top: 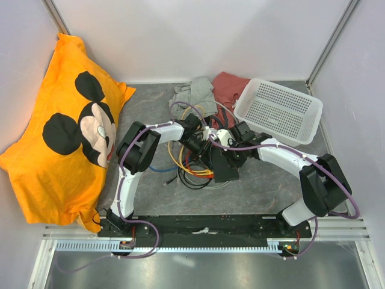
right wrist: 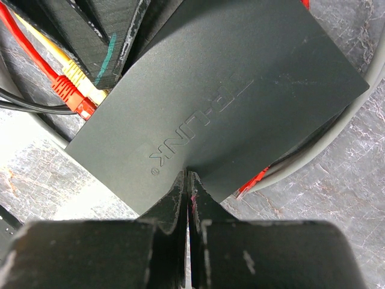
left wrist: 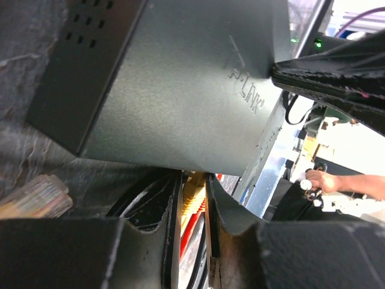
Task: Pull the plug from the switch port
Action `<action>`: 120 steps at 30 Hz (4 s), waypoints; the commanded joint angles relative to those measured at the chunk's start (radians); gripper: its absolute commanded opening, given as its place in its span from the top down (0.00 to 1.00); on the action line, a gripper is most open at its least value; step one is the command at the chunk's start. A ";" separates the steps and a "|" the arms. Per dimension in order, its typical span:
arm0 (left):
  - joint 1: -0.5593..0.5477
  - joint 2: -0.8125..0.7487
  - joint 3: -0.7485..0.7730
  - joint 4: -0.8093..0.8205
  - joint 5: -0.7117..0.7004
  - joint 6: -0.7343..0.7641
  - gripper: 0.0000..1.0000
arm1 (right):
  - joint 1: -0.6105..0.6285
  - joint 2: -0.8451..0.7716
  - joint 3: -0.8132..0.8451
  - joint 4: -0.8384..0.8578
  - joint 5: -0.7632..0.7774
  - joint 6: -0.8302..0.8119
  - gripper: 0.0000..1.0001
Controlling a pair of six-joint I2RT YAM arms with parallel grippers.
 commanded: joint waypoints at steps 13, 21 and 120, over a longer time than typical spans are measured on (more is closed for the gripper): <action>0.012 0.040 -0.001 -0.035 -0.307 -0.018 0.98 | 0.002 0.034 -0.033 0.003 0.069 -0.025 1.00; 0.019 0.010 -0.014 -0.072 -0.437 -0.034 0.98 | 0.000 0.037 -0.033 0.004 0.068 -0.023 1.00; 0.286 -0.707 -0.297 -0.206 -0.487 0.919 0.28 | 0.016 -0.036 -0.124 0.029 0.132 -0.095 1.00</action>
